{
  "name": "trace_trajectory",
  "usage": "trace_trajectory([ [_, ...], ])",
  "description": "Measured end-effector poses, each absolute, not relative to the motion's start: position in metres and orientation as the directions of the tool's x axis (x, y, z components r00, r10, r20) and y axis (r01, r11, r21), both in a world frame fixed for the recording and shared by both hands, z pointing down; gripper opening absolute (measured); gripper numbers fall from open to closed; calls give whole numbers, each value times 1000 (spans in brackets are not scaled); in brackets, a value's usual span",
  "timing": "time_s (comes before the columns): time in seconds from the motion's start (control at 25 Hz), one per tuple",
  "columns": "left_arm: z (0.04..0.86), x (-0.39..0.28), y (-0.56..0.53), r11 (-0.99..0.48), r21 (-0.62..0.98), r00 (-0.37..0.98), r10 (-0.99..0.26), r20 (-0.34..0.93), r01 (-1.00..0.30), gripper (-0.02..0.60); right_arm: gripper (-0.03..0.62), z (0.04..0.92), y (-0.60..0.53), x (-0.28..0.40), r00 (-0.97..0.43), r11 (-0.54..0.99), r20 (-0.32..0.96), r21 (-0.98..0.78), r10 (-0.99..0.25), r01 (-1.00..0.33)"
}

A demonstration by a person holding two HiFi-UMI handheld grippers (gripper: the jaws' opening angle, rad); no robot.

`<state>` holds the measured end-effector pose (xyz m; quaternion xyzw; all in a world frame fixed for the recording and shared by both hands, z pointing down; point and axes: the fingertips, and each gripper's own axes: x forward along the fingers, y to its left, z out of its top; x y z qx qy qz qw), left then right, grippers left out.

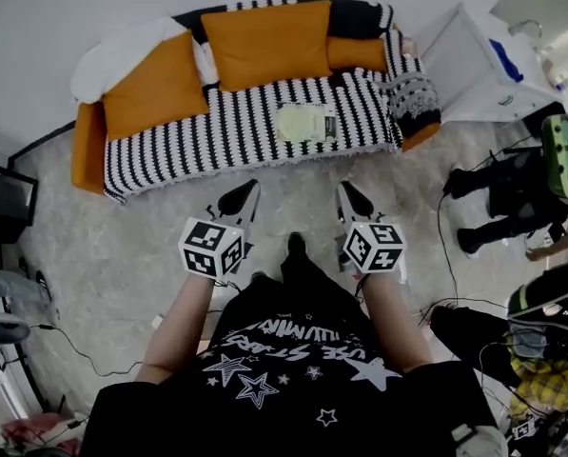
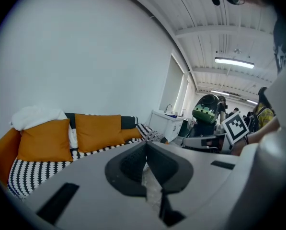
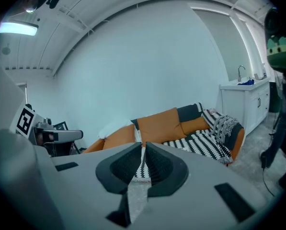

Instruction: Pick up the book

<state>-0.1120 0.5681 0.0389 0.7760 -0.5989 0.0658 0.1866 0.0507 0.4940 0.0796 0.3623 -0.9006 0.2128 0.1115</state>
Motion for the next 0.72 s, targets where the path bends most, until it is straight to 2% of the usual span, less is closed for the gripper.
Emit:
trace_trajectory([
  [0.28,60,-94,528,-218,197,282,-872,401,-956,8,41,107,446,81,-690,589,398,-361,-604,-723],
  [0.44,63,-84,497,-231,160,277,-876,396,-960,8,41,125,414,98,-685,627,436,-294,-583,-721],
  [0.72,58,-99,467,-140,153,191,-896,401,-978,8,41,137,359,107,-686,577,428,-372,-589,-727],
])
